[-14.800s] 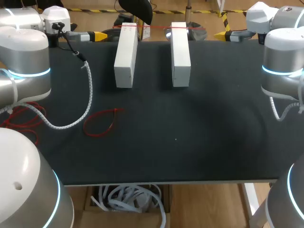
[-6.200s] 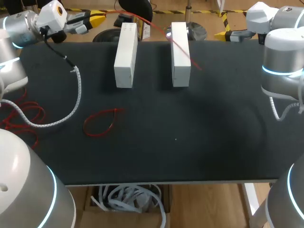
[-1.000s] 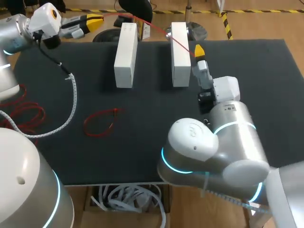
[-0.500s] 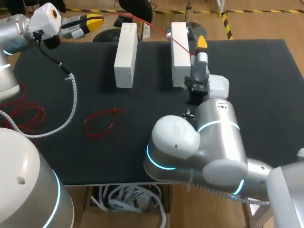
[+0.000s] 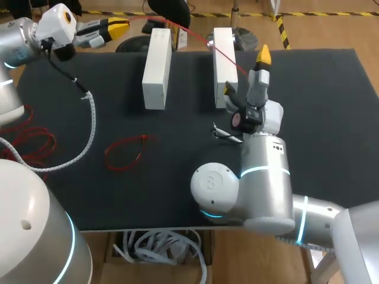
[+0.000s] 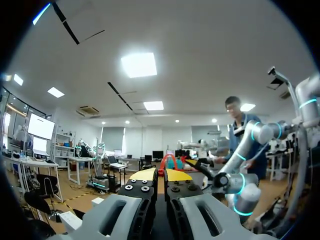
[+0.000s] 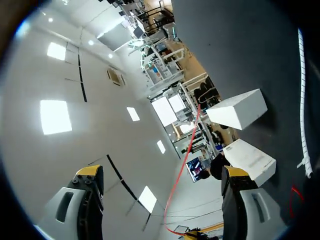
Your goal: Grab the tape and strap the tape.
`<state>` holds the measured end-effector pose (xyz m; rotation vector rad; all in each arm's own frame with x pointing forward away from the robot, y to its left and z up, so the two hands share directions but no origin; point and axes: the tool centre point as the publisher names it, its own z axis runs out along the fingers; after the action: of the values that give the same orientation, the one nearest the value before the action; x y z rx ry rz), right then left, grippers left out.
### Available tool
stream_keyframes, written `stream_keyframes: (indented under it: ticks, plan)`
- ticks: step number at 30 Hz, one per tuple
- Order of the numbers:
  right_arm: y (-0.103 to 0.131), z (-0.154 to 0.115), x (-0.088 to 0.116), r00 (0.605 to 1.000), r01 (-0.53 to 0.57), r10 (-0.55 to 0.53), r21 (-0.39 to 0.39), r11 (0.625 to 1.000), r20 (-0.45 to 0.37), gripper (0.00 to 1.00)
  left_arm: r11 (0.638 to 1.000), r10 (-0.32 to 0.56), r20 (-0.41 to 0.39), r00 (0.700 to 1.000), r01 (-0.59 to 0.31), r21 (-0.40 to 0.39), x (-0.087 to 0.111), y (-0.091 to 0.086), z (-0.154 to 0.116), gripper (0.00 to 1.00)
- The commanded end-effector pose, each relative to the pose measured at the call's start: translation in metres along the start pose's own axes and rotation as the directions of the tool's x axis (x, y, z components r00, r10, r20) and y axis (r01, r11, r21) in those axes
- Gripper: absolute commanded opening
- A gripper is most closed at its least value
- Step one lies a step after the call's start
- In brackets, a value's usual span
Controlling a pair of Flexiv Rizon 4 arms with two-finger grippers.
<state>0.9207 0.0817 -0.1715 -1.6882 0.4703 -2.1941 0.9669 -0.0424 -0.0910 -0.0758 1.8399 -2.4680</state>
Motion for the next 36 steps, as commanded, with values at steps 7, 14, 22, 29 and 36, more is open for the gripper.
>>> stream_keyframes:
  ticks: [7,14,22,29,36]
  plan:
    - [0.013,0.013,0.005,1.0,0.028,-0.028,-0.011,1.0,0.011,1.0,1.0,0.0,-0.004,1.0,0.0,0.0,-0.001,0.0,-0.001,0.0]
    - [0.012,0.011,0.004,0.995,-0.025,0.03,-0.058,0.998,0.09,1.0,1.0,0.0,-0.004,1.0,0.0,0.0,-0.001,0.0,-0.001,0.0]
    - [0.002,0.009,0.011,0.988,-0.011,0.022,-0.076,0.997,0.152,1.0,1.0,0.0,-0.004,1.0,0.0,0.0,-0.001,0.0,-0.001,0.0]
    - [0.004,0.01,0.019,0.984,-0.001,0.018,-0.094,0.996,0.175,1.0,1.0,0.0,-0.004,1.0,0.0,0.0,-0.001,0.0,-0.001,0.0]
    - [0.011,0.015,0.02,0.985,0.006,0.013,-0.112,0.994,0.172,1.0,1.0,0.0,-0.004,1.0,0.0,0.0,-0.001,0.0,-0.001,0.0]
